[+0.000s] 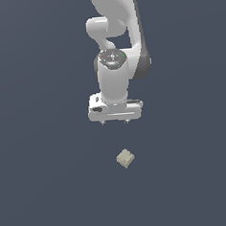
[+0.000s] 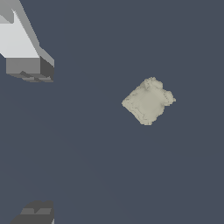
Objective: Pick up the object and move it to a goal position.
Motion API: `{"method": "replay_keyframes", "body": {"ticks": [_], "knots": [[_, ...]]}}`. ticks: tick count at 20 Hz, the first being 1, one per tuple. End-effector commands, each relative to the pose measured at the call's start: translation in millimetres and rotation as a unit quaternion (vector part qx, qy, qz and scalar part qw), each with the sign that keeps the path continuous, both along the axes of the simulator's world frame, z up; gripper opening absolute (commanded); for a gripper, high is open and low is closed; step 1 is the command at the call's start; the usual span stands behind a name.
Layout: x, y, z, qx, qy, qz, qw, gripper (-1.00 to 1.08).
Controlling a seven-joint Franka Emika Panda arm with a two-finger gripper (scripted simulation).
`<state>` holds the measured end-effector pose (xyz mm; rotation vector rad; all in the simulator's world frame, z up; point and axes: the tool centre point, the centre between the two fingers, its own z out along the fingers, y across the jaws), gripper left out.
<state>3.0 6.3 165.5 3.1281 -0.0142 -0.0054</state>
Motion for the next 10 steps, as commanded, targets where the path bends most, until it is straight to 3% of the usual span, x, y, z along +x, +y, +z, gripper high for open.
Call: {"method": "replay_keyframes", "body": {"ticks": [1, 10], "knots": [[0, 0, 0, 0.000, 0.000, 0.000, 1.0000, 1.00], [-7, 16, -4, -0.001, 0.016, 0.020, 0.9997, 1.00]]}}
